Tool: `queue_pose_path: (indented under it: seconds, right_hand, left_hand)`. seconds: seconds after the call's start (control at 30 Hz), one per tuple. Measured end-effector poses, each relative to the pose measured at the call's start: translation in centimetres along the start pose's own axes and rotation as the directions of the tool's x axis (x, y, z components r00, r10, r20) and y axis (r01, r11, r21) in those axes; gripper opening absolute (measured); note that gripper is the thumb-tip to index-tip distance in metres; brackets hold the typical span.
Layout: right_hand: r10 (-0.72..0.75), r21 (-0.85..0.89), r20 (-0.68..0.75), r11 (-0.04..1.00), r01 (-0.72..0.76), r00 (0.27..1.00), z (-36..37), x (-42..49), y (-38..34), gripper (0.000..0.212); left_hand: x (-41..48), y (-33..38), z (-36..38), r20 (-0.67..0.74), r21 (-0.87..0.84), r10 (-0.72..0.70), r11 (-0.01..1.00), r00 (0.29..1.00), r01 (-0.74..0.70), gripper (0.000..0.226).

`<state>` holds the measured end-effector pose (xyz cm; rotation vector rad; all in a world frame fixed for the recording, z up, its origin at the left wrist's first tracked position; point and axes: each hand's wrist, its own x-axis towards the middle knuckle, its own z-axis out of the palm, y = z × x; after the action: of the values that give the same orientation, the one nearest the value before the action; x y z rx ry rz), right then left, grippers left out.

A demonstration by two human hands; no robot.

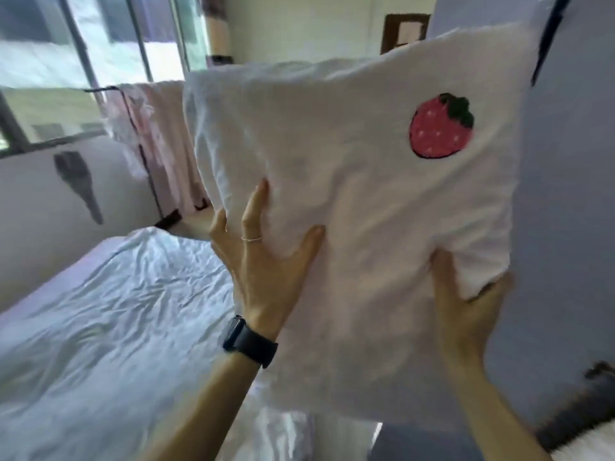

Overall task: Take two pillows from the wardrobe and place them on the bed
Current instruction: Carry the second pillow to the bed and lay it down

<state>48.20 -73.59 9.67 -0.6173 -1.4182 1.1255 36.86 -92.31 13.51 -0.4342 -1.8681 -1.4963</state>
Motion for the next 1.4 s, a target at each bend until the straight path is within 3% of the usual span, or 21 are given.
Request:
queue_pose_path:
  seconds: [0.1,0.33,0.47,0.67,0.93,1.1,1.27,1.4]
  right_hand:
    - [0.144,0.01,0.29,0.988,-0.153,0.946,7.2,-6.3,0.7,0.05]
    - [0.214,-0.062,0.698,0.969,-0.24,0.684,18.2,-19.4,0.7,0.068]
    - [0.203,-0.068,0.886,0.946,-0.316,0.417,20.7,-27.0,-0.2,0.054]
    - [0.143,-0.135,0.99,0.938,-0.32,0.003,20.3,-37.5,-0.4,0.051]
    - [0.152,-0.266,0.908,0.929,-0.259,-0.39,14.8,-48.1,-0.2,0.044]
    - [0.196,-0.33,0.83,0.927,-0.177,-0.523,12.0,-55.9,0.9,0.057]
    - [0.341,-0.432,0.767,0.901,-0.045,-0.543,10.6,-65.7,1.9,0.071]
    - [0.454,-0.504,0.728,0.862,0.047,-0.514,10.3,-73.3,3.7,0.081]
  left_hand:
    - [0.9,-6.5,-6.8,-0.127,0.174,-0.059,0.981,0.99,0.081,0.092]
    - [-1.3,-12.7,-23.0,-0.411,0.39,-0.213,0.838,0.886,0.383,0.089]
    - [-5.0,-12.7,-30.6,-0.609,0.479,-0.169,0.7,0.775,0.529,0.091]
    - [-12.9,-10.3,-38.6,-0.785,0.519,-0.071,0.469,0.616,0.714,0.089]
    - [-22.5,-7.6,-46.6,-0.88,0.454,-0.057,0.193,0.471,0.87,0.09]
    - [-28.0,-9.4,-53.1,-0.913,0.371,-0.149,0.08,0.379,0.925,0.088]
    - [-32.6,-14.9,-61.3,-0.907,0.296,-0.316,-0.011,0.278,0.955,0.084]
    - [-35.9,-20.0,-67.0,-0.885,0.285,-0.404,-0.078,0.231,0.955,0.084]
